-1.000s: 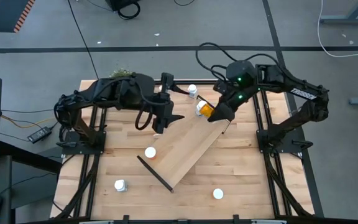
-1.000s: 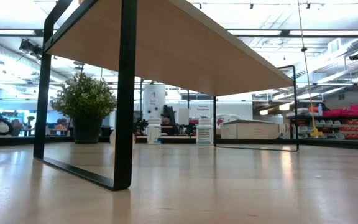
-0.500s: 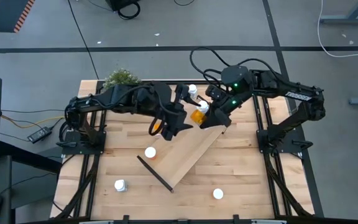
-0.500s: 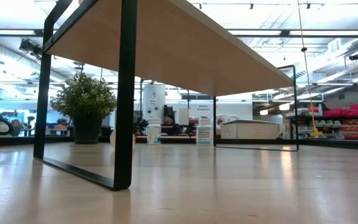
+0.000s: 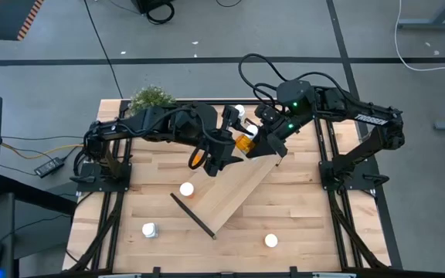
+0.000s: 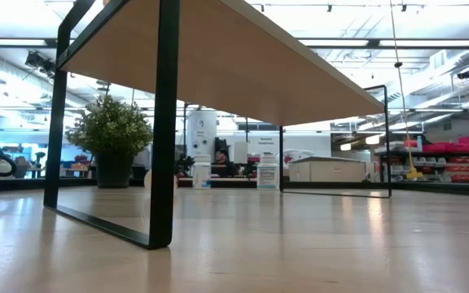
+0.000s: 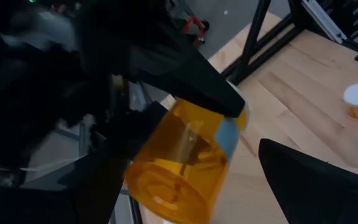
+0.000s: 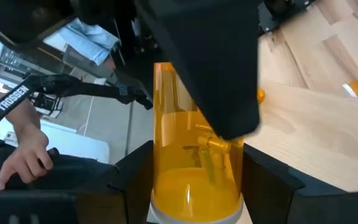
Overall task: Pick and place medicine bottles onto shelf by color
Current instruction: Put the right orange pill bottle on the shelf
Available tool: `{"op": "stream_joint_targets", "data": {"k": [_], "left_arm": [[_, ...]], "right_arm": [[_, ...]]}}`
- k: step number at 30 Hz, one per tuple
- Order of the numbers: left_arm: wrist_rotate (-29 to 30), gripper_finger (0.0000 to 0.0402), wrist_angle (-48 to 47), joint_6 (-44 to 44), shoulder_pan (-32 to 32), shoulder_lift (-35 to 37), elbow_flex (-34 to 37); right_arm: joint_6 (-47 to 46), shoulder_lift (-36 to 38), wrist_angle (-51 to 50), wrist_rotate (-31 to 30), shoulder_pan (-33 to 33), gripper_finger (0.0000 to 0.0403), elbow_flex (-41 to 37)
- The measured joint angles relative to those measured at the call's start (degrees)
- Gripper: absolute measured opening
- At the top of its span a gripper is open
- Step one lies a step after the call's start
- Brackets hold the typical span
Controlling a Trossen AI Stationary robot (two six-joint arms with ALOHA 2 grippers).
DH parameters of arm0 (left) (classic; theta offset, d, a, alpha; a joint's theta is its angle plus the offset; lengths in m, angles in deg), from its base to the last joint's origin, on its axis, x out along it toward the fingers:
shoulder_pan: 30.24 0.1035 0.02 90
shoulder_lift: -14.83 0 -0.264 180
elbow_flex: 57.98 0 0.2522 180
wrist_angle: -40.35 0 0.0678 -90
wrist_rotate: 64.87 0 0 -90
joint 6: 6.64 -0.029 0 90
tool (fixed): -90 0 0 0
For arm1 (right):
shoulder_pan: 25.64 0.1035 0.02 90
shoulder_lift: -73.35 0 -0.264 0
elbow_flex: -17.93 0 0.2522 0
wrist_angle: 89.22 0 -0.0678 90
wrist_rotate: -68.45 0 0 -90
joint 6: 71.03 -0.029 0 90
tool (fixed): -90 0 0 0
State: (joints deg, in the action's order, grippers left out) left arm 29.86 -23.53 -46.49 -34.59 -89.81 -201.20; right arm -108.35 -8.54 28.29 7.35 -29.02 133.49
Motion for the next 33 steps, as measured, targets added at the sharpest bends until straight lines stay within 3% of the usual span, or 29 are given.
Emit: {"op": "stream_joint_targets", "data": {"k": [16, 25, 33], "left_arm": [[5.67, 0.0232, -1.28, 0.17, -0.04, 0.39, 0.01], [6.96, 0.0220, -1.81, 0.17, -0.04, 0.46, 0.01], [9.10, 0.0203, -2.07, 2.06, 0.01, 0.48, 0.01]], "right_arm": [[0.33, 0.00, -1.27, 0.17, -2.18, 0.0211, 0.00], [1.79, 0.00, -1.25, -0.96, -2.20, 0.0216, 0.00], [2.12, 0.51, 0.37, -3.62, -2.29, 0.0272, 0.07]]}}
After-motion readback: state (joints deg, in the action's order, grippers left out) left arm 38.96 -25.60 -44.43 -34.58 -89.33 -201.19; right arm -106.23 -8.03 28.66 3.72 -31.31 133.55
